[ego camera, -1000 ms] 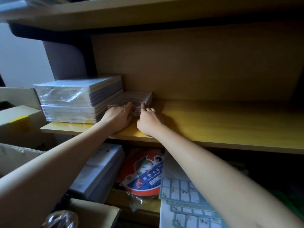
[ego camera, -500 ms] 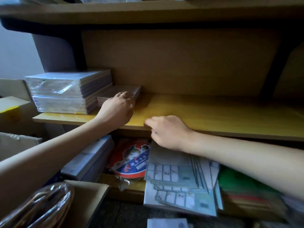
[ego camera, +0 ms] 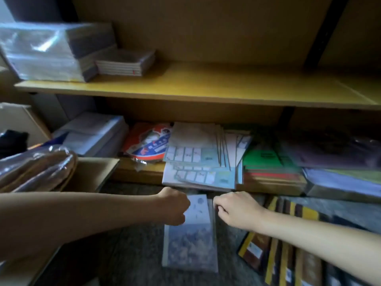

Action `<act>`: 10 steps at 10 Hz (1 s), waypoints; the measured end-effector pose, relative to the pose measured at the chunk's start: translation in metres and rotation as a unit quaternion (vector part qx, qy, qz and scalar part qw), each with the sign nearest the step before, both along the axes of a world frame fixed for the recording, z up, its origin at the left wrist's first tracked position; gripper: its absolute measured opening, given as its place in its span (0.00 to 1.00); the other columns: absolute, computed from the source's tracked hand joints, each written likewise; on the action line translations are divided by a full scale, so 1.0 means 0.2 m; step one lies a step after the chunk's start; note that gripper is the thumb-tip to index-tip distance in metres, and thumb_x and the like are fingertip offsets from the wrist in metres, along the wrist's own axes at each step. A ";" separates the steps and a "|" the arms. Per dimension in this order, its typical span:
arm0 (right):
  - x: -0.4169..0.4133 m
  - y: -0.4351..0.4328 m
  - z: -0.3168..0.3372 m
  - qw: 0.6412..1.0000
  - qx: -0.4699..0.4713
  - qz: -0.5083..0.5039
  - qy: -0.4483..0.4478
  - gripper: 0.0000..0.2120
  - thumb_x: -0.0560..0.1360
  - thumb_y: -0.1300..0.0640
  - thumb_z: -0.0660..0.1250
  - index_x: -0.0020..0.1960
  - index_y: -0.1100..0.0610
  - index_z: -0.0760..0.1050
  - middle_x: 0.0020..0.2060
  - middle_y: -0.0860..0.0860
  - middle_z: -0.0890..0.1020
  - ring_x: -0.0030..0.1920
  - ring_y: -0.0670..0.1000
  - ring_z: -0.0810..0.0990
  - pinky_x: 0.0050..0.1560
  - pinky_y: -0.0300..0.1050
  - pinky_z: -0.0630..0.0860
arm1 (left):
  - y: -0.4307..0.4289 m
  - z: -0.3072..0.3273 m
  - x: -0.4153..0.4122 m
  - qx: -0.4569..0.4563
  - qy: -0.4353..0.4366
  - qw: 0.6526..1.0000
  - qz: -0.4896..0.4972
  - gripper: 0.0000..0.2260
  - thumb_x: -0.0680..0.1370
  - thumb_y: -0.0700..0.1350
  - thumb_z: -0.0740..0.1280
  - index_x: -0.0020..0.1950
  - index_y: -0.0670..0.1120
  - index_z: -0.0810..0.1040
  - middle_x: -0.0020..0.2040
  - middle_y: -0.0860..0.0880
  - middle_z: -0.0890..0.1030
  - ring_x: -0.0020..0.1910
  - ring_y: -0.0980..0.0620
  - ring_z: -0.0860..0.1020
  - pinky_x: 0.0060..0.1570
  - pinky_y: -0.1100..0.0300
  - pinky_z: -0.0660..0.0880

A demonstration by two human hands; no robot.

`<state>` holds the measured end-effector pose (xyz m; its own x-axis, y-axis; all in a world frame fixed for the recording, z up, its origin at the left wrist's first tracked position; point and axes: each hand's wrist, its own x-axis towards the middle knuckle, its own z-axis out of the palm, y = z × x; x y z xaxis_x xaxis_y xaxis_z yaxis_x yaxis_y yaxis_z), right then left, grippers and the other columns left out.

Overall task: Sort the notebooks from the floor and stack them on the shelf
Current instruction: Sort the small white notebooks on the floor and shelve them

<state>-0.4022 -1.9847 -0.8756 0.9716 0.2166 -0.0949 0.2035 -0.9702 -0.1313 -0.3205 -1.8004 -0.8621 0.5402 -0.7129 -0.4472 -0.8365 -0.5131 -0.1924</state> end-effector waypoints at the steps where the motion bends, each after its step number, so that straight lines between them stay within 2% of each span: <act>1: -0.07 0.02 -0.17 0.981 0.091 -0.123 0.123 0.10 0.75 0.56 0.59 0.54 0.52 0.74 0.49 0.51 0.80 0.49 0.55 0.79 0.42 0.46 0.72 | -0.01 -0.25 -0.03 -0.043 0.135 0.967 0.211 0.22 0.76 0.50 0.64 0.65 0.39 0.66 0.64 0.40 0.68 0.60 0.40 0.74 0.48 0.53 0.71; 2: -0.09 0.02 -0.34 0.918 0.222 -0.240 0.224 0.13 0.75 0.56 0.63 0.60 0.54 0.72 0.53 0.52 0.78 0.51 0.53 0.78 0.48 0.45 0.75 | -0.05 -0.40 -0.03 -0.113 0.222 0.880 0.404 0.29 0.78 0.49 0.64 0.73 0.38 0.55 0.71 0.38 0.62 0.65 0.40 0.70 0.55 0.52 0.71; 3: -0.11 0.03 -0.46 0.848 0.344 -0.312 0.254 0.16 0.75 0.60 0.64 0.63 0.59 0.71 0.48 0.51 0.77 0.45 0.49 0.77 0.37 0.40 0.75 | -0.09 -0.51 -0.05 -0.164 0.220 0.820 0.501 0.35 0.76 0.49 0.66 0.74 0.38 0.51 0.72 0.37 0.60 0.69 0.40 0.65 0.64 0.52 0.68; 4: -0.14 0.03 -0.52 0.773 0.441 -0.369 0.266 0.18 0.75 0.64 0.63 0.65 0.60 0.70 0.39 0.50 0.76 0.37 0.45 0.75 0.34 0.38 0.73 | -0.08 -0.57 -0.08 -0.209 0.182 0.804 0.526 0.39 0.70 0.48 0.73 0.73 0.37 0.56 0.70 0.36 0.64 0.68 0.37 0.66 0.66 0.46 0.66; 5: -0.18 0.05 -0.56 0.721 0.494 -0.386 0.294 0.18 0.76 0.64 0.63 0.65 0.60 0.69 0.45 0.54 0.79 0.39 0.46 0.77 0.34 0.36 0.73 | -0.07 -0.58 -0.11 -0.250 0.160 0.781 0.550 0.43 0.67 0.49 0.77 0.73 0.36 0.56 0.69 0.36 0.65 0.68 0.38 0.66 0.67 0.47 0.64; 6: -0.20 0.07 -0.58 0.724 0.504 -0.386 0.270 0.17 0.75 0.66 0.64 0.64 0.64 0.72 0.51 0.57 0.79 0.43 0.49 0.78 0.37 0.37 0.73 | -0.11 -0.59 -0.10 -0.241 0.147 0.757 0.589 0.43 0.65 0.51 0.78 0.72 0.39 0.58 0.70 0.37 0.64 0.68 0.39 0.66 0.65 0.49 0.65; 7: -0.21 0.06 -0.58 0.700 0.535 -0.391 0.265 0.15 0.75 0.65 0.64 0.62 0.64 0.73 0.47 0.56 0.80 0.39 0.47 0.78 0.35 0.37 0.74 | -0.16 -0.49 -0.15 -0.264 0.143 0.728 0.617 0.34 0.66 0.49 0.78 0.64 0.41 0.63 0.68 0.40 0.66 0.66 0.43 0.67 0.58 0.56 0.67; 8: -0.23 0.05 -0.52 0.697 0.535 -0.395 0.270 0.21 0.75 0.55 0.67 0.65 0.57 0.67 0.50 0.52 0.78 0.46 0.48 0.77 0.37 0.39 0.71 | -0.14 -0.55 -0.17 -0.378 0.147 0.732 0.548 0.36 0.66 0.43 0.78 0.67 0.39 0.62 0.65 0.41 0.69 0.64 0.42 0.70 0.58 0.53 0.71; 9: -0.28 0.02 -0.50 0.623 0.608 -0.417 0.262 0.24 0.74 0.52 0.68 0.65 0.57 0.63 0.57 0.52 0.77 0.55 0.51 0.76 0.47 0.45 0.71 | -0.13 -0.60 -0.22 -0.514 0.245 0.675 0.470 0.19 0.74 0.38 0.70 0.59 0.44 0.65 0.55 0.47 0.73 0.54 0.50 0.76 0.43 0.63 0.76; 10: -0.37 -0.03 -0.54 0.488 0.733 -0.429 0.202 0.30 0.73 0.62 0.68 0.71 0.60 0.58 0.60 0.58 0.78 0.53 0.57 0.80 0.49 0.54 0.78 | -0.13 -0.61 -0.22 -0.520 0.236 0.730 0.375 0.06 0.80 0.39 0.61 0.54 0.47 0.67 0.52 0.47 0.72 0.50 0.49 0.75 0.46 0.60 0.72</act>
<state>-0.4752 -1.9907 -0.9833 0.7301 -0.1313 -0.6706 -0.5246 0.5211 -0.6733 -0.3651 -1.8257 -0.9835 0.9136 -0.3830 -0.1367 -0.0929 -0.5238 0.8468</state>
